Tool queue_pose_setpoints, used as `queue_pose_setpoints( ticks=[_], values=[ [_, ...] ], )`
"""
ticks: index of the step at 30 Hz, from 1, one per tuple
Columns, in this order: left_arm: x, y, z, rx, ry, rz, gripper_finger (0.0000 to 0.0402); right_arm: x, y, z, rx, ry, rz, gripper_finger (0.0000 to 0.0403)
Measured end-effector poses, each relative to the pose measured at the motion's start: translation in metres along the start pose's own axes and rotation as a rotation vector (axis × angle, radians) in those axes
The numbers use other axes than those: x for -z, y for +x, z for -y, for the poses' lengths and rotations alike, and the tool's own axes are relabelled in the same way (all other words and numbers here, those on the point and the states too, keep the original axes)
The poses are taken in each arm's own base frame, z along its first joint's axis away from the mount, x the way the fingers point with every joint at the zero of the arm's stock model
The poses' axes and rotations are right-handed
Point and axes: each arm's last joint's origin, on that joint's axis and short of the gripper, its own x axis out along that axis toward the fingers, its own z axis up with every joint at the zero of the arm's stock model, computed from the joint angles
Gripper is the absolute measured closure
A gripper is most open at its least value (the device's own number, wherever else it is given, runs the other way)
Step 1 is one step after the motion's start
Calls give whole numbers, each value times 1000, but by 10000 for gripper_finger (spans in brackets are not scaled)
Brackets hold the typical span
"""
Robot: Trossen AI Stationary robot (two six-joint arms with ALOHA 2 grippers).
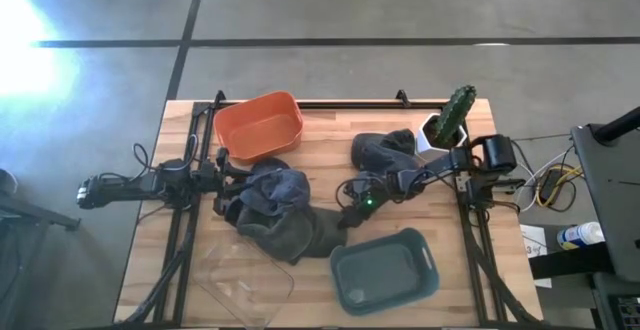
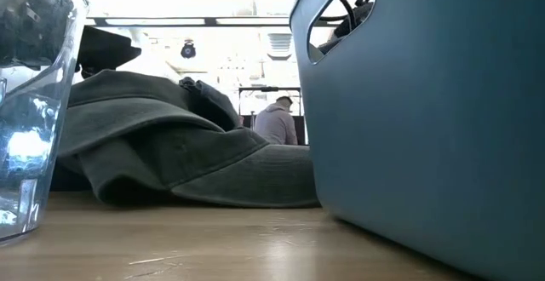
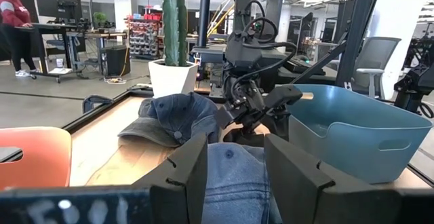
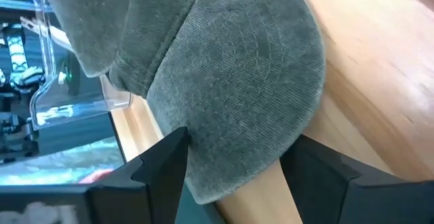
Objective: Pick & Place hat
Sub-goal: Put the right gray cap into the blue bin
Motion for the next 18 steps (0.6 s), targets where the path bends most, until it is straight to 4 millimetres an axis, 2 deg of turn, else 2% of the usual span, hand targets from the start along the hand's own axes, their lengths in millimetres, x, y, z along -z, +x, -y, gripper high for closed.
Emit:
queue_pose_setpoints(
  ticks=[3, 6, 9, 14, 18],
  values=[
    [0, 0, 0, 0, 0, -2, 262, -3, 1, -5, -13, -35, 5, 191],
    [0, 0, 0, 0, 0, -2, 262, -4, -1, -7, -21, -43, 11, 217],
    [0, 0, 0, 0, 0, -2, 262, -4, -4, -10, -31, -57, 15, 264],
    [0, 0, 0, 0, 0, -2, 262, -5, -11, -18, -54, -115, 52, 365],
    [0, 0, 0, 0, 0, -2, 262, -8, -26, -33, -58, -188, 166, 385]
  ],
)
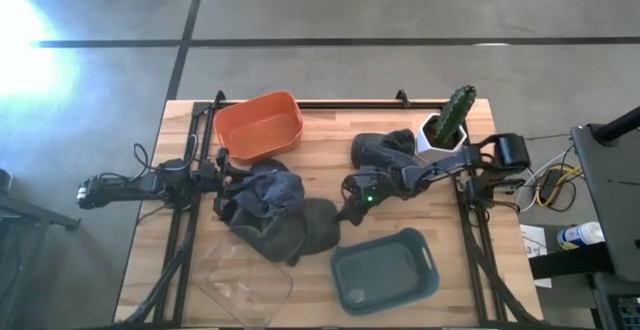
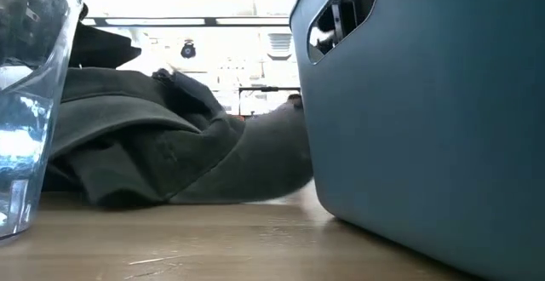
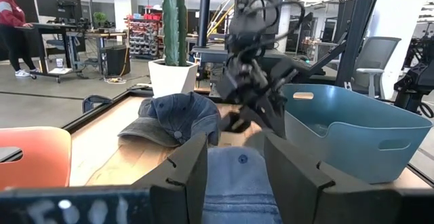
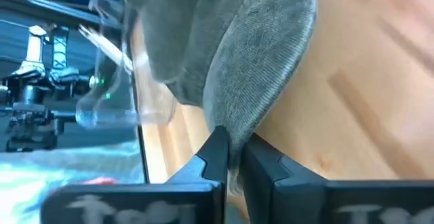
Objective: Pick & Place hat
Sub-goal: Put the right gray cap into the blue bin
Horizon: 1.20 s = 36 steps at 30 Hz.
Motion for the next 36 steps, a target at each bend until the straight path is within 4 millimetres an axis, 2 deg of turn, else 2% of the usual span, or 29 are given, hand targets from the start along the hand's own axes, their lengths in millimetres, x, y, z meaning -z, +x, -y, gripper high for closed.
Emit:
queue_pose_setpoints(
  ticks=[5, 11, 16, 20, 23, 25, 29, 36],
  values=[
    [0, 0, 0, 0, 0, 0, 262, -9, -34, -23, 46, -107, 143, 388],
    [0, 0, 0, 0, 0, 0, 262, -2, -98, -48, 121, -207, 129, 389],
    [0, 0, 0, 0, 0, 0, 262, 11, -155, -68, 14, -212, 123, 389],
    [0, 0, 0, 0, 0, 0, 262, 18, -196, -83, -121, -214, 225, 389],
    [0, 0, 0, 0, 0, 0, 262, 24, -220, -89, -194, -219, 287, 389],
    [0, 0, 0, 0, 0, 0, 262, 28, -230, -90, -222, -211, 294, 389],
    [0, 0, 0, 0, 0, 0, 262, 36, -234, -91, -300, -196, 163, 390],
    [0, 0, 0, 0, 0, 0, 262, 53, -218, -78, -241, -45, -208, 390]
  ],
)
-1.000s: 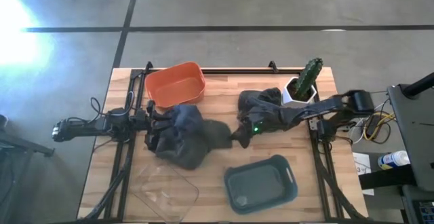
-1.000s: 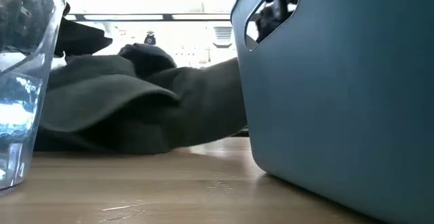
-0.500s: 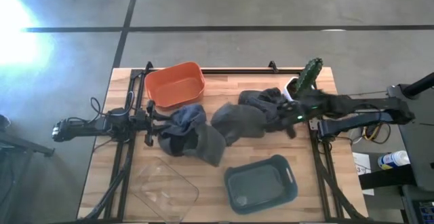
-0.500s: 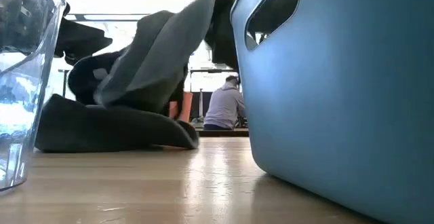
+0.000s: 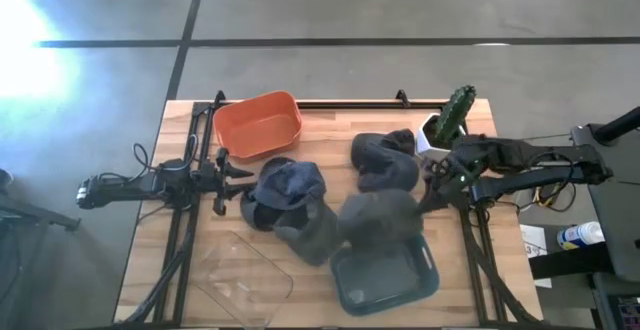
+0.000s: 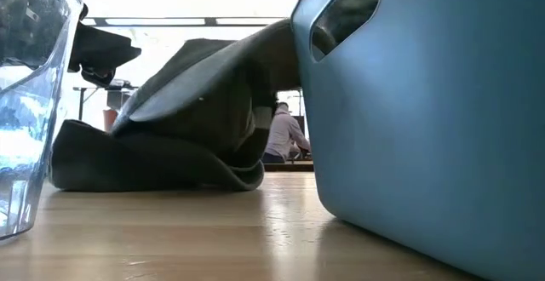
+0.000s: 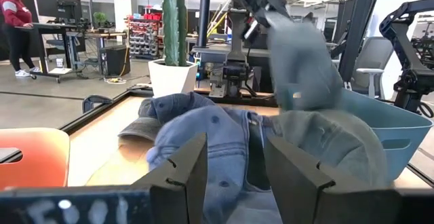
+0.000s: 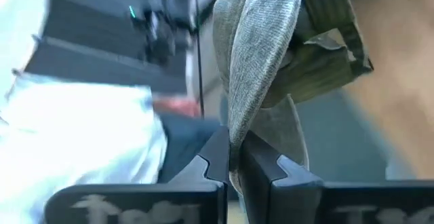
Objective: Pick & Place hat
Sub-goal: Put the right gray cap into the blue bin
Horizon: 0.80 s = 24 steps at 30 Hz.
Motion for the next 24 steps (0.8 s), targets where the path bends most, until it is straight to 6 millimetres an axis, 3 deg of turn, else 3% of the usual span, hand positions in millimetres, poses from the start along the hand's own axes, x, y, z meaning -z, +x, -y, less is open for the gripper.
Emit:
queue_pose_setpoints(
  ticks=[17, 24],
  values=[
    [0, 0, 0, 0, 0, 0, 262, 0, 70, 24, 46, 169, -425, 390],
    [0, 0, 0, 0, 0, 0, 262, -2, 94, 36, 38, 131, -515, 390]
  ],
)
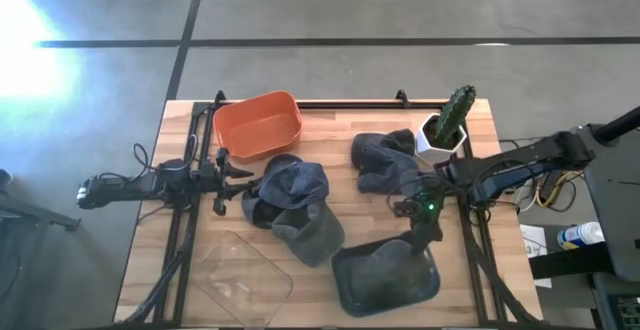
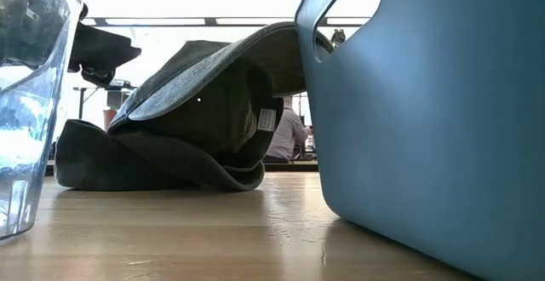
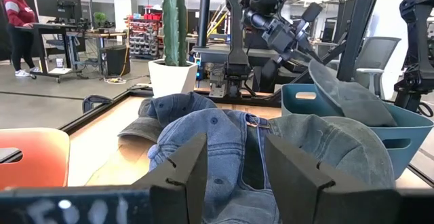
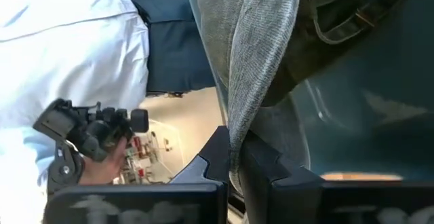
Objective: Pick & Place hat
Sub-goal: Put the right gray cap into the blue bin
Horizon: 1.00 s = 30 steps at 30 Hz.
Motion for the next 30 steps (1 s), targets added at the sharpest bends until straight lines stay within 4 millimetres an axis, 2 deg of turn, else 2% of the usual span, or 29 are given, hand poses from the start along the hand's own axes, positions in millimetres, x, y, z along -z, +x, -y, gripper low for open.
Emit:
queue_pose_setpoints(
  ticks=[16, 23, 30],
  values=[
    [0, 0, 0, 1, 0, 0, 262, -23, 25, 27, 123, 61, -7, 385],
    [0, 0, 0, 0, 0, 0, 262, -27, 31, 34, 161, 94, -8, 311],
    [0, 0, 0, 1, 0, 0, 262, -22, 22, 23, 120, 47, 30, 233]
  ],
)
